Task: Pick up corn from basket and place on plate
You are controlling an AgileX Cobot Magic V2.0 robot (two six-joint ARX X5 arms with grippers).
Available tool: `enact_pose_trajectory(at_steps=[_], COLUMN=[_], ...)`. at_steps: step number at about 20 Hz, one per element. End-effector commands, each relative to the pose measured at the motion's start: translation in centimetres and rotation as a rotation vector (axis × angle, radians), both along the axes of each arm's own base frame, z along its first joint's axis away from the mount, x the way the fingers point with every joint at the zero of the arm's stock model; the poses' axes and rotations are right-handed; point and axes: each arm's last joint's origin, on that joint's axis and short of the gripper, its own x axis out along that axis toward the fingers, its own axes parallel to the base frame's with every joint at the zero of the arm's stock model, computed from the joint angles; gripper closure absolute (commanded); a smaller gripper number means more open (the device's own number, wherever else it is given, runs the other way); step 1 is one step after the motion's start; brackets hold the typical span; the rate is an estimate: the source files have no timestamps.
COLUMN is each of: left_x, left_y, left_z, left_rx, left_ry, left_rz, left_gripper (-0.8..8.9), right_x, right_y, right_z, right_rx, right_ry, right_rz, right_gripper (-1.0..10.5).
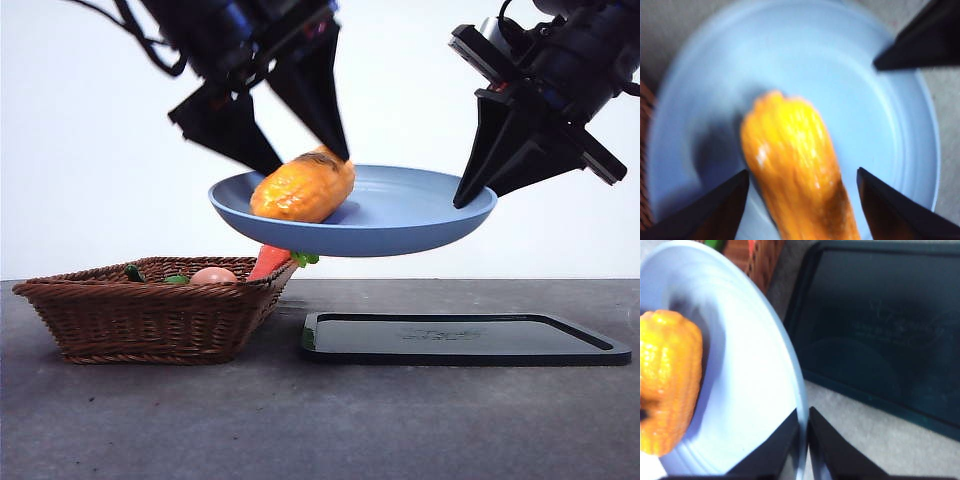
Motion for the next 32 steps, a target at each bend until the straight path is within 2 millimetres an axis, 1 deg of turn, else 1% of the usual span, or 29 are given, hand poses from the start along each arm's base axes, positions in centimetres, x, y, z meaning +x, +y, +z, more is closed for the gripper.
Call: enact_pose_trajectory(at_steps=[1,7,11,16,20,24,28,32], left_x=[0.2,0.3,0.1,-0.6,-1.2,-1.6,-1.7,-1.7], left_y=[-0.5,-0.6,-0.4,0.2,0.7,1.0,1.1,1.1], left_z=[1.1,2.5,3.9,6.0,6.9,7.5,7.6,7.6], left_rx=[0.005,0.000,-0.001,-0.017,-0.034,-0.048,-0.052,-0.052], left_ry=[-0.028,-0.043,-0.048,-0.069,-0.089,-0.102,-0.103,-0.103], left_rz=[-0.026,-0.030,-0.033,-0.035,-0.035,-0.032,-0.029,-0.029], left_gripper=[4.31,4.32,4.32,4.32,4.32,4.32,4.32,4.32], right_x=[0.4,0.5,1.4,3.4,5.4,7.1,8.1,8.2], right_y=[0.3,0.0,-1.2,-4.1,-6.1,-7.7,-8.1,-8.1], right_z=[0.4,0.2,-0.6,-2.9,-5.3,-7.7,-9.2,-9.3], right_rx=[0.017,0.016,0.011,-0.001,0.000,0.007,0.026,0.018], right_ry=[-0.008,0.007,0.044,0.117,0.138,0.168,0.184,0.171], right_rz=[0.003,-0.013,-0.071,-0.184,-0.257,-0.312,-0.313,-0.301], right_gripper=[9.4,9.4,9.4,9.4,9.4,9.4,9.4,9.4])
